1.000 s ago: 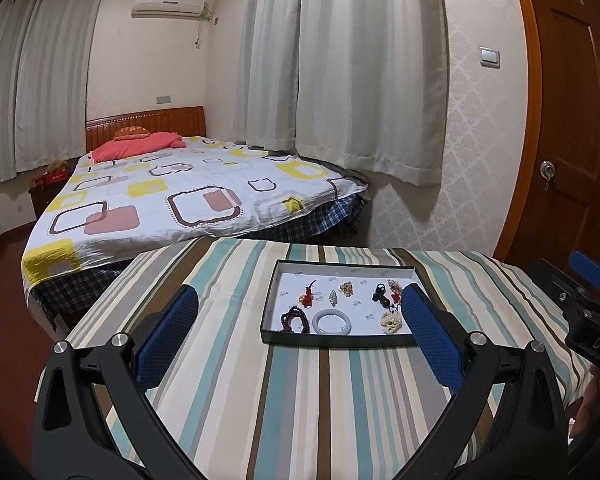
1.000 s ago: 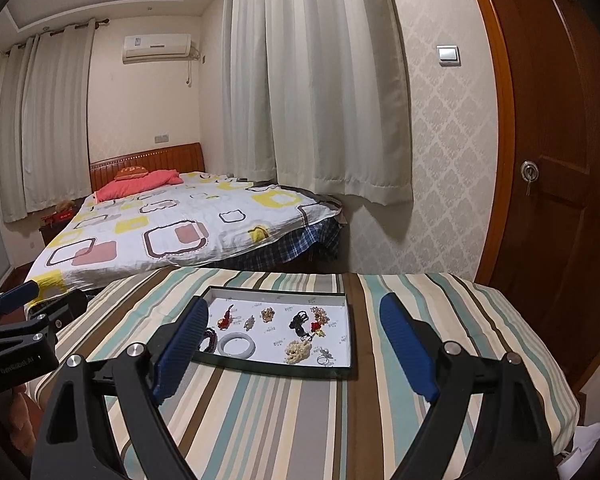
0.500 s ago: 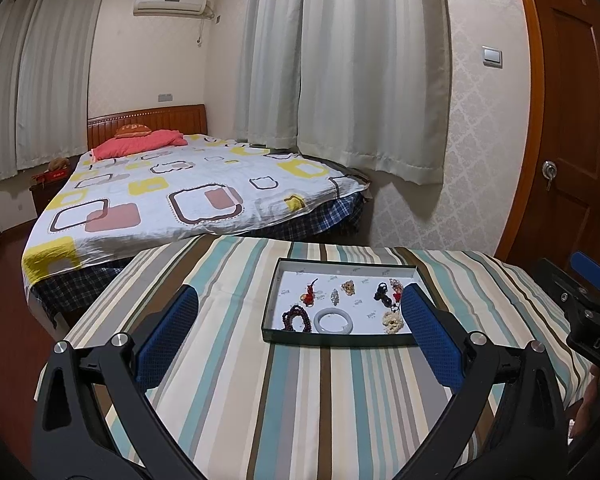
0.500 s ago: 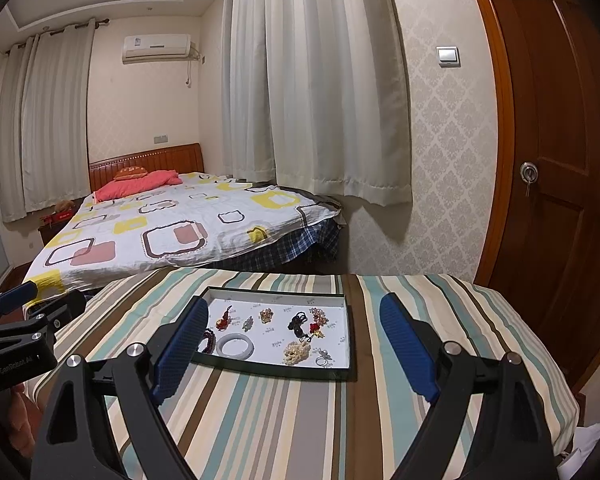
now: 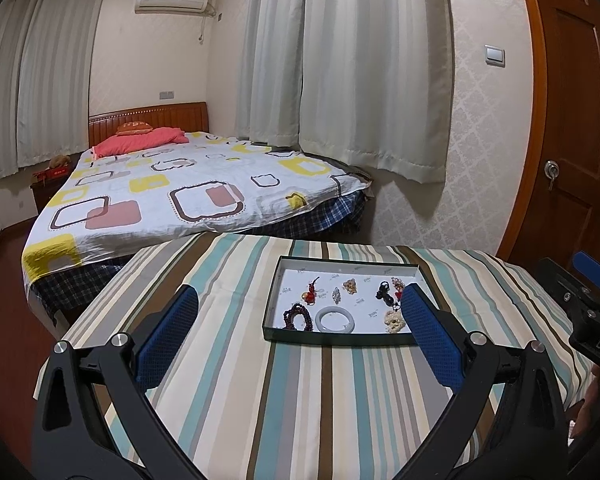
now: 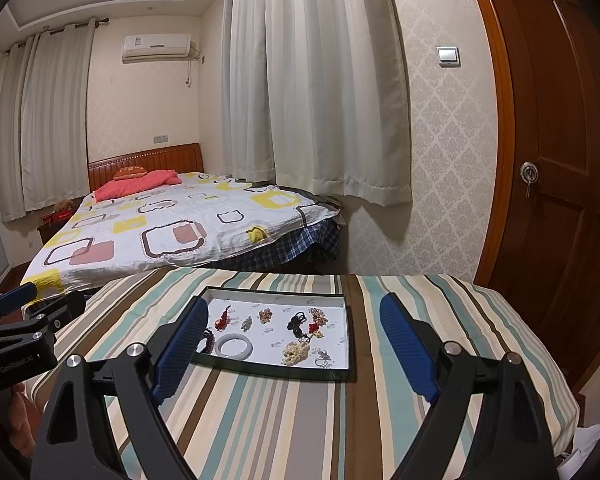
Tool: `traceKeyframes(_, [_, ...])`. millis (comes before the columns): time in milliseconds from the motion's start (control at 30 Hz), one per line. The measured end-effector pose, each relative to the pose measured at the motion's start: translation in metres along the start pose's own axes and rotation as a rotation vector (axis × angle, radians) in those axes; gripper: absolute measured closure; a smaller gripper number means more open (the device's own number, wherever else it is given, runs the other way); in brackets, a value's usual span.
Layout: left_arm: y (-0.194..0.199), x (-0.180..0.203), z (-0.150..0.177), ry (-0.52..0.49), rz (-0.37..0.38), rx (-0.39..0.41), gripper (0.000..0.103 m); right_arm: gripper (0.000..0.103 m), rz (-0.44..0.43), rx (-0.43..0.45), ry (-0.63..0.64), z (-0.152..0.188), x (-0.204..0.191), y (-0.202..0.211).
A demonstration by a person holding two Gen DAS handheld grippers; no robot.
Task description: Organize jewelry
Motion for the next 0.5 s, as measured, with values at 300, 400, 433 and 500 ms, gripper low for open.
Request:
traceKeyframes(300, [-0.0002, -0.0004, -0.0008, 0.0, 0.001, -0.001, 0.004, 0.018, 0.001, -0.001, 0.0, -0.0004, 0.0012, -0.0016])
traceKeyframes(400, [0.0, 0.0, -0.0007, 0.001, 0.002, -0.001, 0.004, 0.018, 0.001, -0.001, -0.001, -0.0013, 0.0025, -0.002])
traceKeyframes(433, [0.0, 0.0001, -0.0006, 0.0, 0.003, -0.001, 0.004, 0.018, 0.002, -0.001, 0.0, -0.001, 0.0023, -0.0022])
traceKeyframes(500, [-0.0015, 0.0005, 0.0014, 0.001, 0.005, -0.002, 0.004, 0.018, 0.002, -0.001, 0.0, -0.0007, 0.0022, -0.0022])
Point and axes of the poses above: each gripper's, at about its wrist camera, not at the fingertips, and y roughly against the way its jaws point, x to its right, z to its underside, the point moved 10 cm from there along -y, roughly the way its jaws point, and after that the axes turned 13 degrees about -y, right-handed, at the moved point
